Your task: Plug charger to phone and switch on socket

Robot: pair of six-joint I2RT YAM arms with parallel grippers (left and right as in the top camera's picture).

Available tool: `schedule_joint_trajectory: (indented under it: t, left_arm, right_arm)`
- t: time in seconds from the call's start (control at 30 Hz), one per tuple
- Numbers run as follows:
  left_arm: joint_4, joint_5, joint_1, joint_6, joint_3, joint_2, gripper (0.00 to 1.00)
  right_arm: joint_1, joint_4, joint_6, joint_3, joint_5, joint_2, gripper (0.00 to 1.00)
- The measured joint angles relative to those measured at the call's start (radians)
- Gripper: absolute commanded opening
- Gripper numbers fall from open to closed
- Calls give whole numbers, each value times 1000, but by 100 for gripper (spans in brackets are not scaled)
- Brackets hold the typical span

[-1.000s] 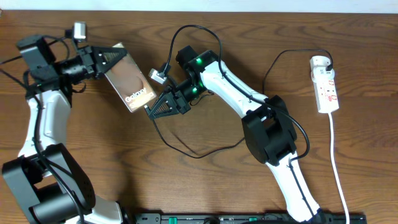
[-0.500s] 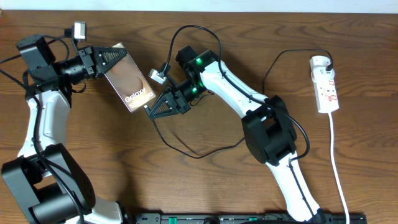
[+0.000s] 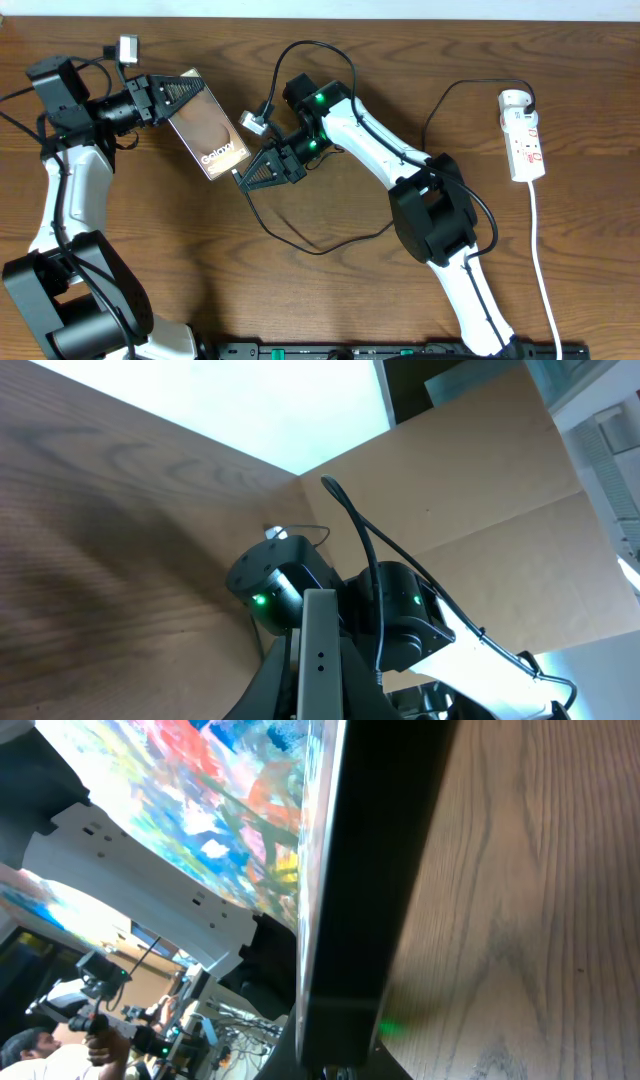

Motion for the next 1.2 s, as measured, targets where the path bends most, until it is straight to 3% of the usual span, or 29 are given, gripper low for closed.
schedule_joint_trajectory:
  t: [0.97,1.2]
  left_arm:
    - [-12,-1,-15,24,0,0,7]
    - [-146,-5,-13,100,-2,0,7]
  right_arm:
    - [0,-2,3,0,1,0,1]
    - [1,-6,3,-4,12,0,1]
